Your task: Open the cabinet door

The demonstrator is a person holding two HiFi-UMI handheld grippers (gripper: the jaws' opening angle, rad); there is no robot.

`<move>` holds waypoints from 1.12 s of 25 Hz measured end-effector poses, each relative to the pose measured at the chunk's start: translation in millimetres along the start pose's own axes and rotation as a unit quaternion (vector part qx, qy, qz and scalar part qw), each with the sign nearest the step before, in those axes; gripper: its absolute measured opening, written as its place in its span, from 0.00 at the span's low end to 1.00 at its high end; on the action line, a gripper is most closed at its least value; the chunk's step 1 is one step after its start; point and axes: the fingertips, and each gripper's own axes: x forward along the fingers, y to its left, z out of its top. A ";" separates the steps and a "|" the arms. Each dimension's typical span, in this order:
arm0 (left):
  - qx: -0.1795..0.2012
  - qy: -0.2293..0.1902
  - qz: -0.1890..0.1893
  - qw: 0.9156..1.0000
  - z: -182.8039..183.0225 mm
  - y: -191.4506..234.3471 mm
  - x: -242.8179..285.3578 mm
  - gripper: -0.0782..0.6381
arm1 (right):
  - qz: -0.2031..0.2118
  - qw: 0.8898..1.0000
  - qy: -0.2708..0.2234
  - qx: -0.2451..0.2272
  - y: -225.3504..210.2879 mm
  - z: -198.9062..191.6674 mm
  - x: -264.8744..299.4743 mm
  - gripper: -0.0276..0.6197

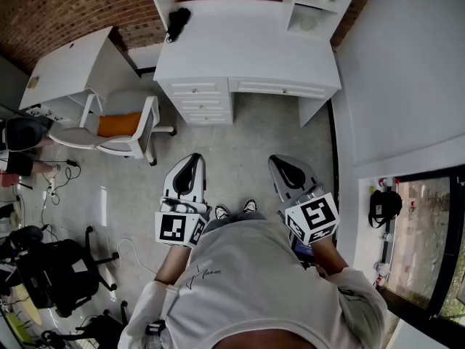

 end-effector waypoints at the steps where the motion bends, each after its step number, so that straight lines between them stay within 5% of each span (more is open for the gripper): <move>1: -0.006 -0.001 0.006 1.000 -0.9 -0.6 0.6 0.15 | 0.001 1.000 0.001 0.002 -2.3 -1.4 -1.2 0.08; 18: -0.029 0.010 0.032 0.999 -11.6 -22.1 17.3 0.15 | 0.039 0.998 -0.025 0.033 -28.6 -4.8 -10.7 0.08; 28: -0.047 0.007 0.038 0.998 -23.5 4.3 45.8 0.15 | 0.081 0.996 -0.021 0.024 -31.4 -0.2 32.6 0.09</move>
